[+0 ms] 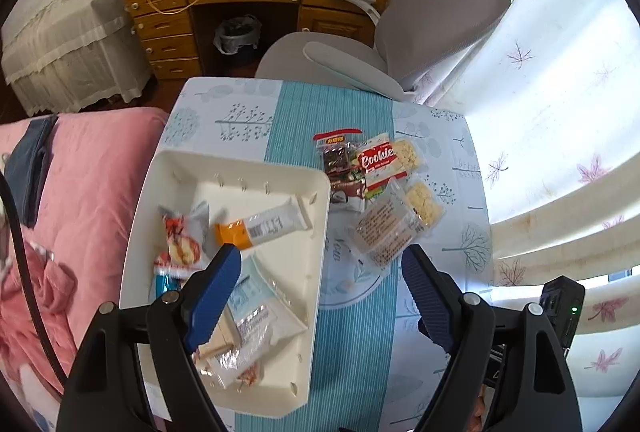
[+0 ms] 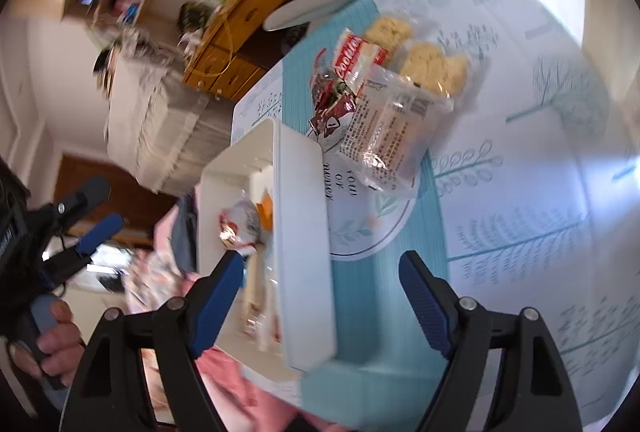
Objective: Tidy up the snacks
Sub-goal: 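Move the right gripper to the clear rice-cracker bag while the left gripper reaches the red-lidded date cup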
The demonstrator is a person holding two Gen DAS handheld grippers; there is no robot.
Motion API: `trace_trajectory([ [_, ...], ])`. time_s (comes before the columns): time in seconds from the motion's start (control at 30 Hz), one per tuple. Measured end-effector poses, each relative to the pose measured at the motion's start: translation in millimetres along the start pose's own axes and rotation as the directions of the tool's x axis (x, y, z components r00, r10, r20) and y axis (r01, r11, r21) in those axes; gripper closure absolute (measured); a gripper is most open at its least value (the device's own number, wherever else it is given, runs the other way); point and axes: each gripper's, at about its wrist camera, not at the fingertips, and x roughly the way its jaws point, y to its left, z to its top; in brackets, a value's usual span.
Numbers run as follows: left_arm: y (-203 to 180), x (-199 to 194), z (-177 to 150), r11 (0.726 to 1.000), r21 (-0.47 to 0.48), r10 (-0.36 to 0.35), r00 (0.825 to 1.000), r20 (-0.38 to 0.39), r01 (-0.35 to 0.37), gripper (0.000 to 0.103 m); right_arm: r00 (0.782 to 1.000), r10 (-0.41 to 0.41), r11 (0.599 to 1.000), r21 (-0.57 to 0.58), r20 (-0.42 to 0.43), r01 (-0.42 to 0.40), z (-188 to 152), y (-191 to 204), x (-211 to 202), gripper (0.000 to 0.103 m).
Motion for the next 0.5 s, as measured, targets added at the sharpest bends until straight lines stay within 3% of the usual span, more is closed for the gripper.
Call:
trace_trajectory([
  [0.27,7,28,74,0.999,0.027,-0.024,0.999,-0.038,0.025,0.021,0.999,0.022,0.977,0.209,0.028,-0.028,25,-5,23,0.018],
  [0.5,-1,75,129,0.997,0.059,-0.049,0.995,-0.086,0.054,0.021,0.998,-0.051,0.913,0.406,0.023,0.038,39,-18,55,0.017],
])
